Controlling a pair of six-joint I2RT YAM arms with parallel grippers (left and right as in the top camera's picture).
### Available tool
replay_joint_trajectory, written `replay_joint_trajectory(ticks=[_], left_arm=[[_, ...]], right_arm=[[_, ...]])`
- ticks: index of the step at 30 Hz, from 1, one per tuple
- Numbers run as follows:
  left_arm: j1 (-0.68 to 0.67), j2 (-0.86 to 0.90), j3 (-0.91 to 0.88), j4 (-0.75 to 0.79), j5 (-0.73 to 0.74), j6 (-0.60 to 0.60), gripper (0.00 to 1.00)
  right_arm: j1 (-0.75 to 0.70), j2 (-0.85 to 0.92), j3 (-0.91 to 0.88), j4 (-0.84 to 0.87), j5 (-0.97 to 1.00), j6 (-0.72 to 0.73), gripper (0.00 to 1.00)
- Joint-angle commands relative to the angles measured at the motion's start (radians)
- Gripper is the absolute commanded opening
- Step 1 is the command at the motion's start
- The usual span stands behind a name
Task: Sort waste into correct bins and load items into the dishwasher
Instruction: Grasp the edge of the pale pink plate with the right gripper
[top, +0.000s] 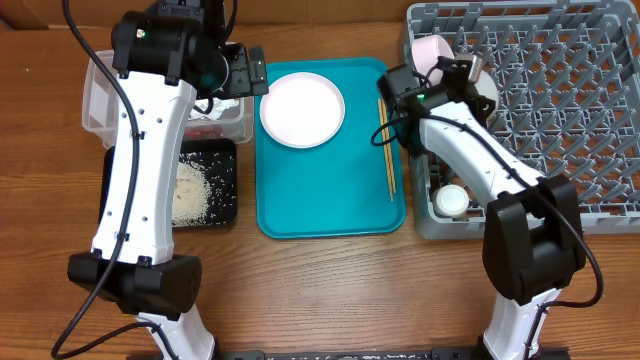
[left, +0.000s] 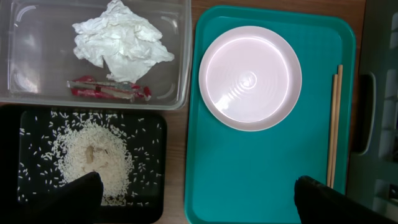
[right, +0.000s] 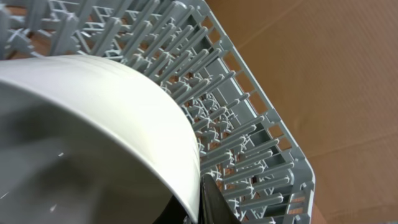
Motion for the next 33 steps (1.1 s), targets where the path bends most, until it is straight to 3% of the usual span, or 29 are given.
replay_joint_trajectory(ticks=[1, 3, 6, 11, 16, 29, 33], left_arm=[[0.001, -0.005, 0.016, 0.002, -0.016, -0.007, 1.0], [0.001, -0.005, 0.016, 0.002, -0.016, -0.007, 1.0], [0.001, -0.004, 0.016, 0.002, -0.016, -0.007, 1.0], [0.001, -0.005, 0.016, 0.002, -0.016, -0.007, 1.0], [0.001, -0.005, 0.016, 0.002, -0.016, -0.007, 1.0], [0.001, -0.005, 0.016, 0.002, -0.016, -0.007, 1.0], [0.001, -0.005, 0.016, 0.001, -0.016, -0.007, 1.0]], right_arm=[[0.016, 0.003, -0.006, -0.015, -0.049, -0.004, 0.04], [0.022, 0.003, -0.006, -0.03, -0.057, -0.004, 0.07], [0.029, 0.003, -0.006, -0.041, -0.083, -0.004, 0.33], [0.055, 0.002, 0.0, -0.051, -0.113, -0.004, 0.36], [0.085, -0.016, 0.002, -0.051, -0.145, -0.004, 0.53], [0.094, -0.15, 0.158, -0.072, -0.559, -0.004, 0.61], [0.092, -0.152, 0.194, -0.006, -0.847, -0.004, 0.67]])
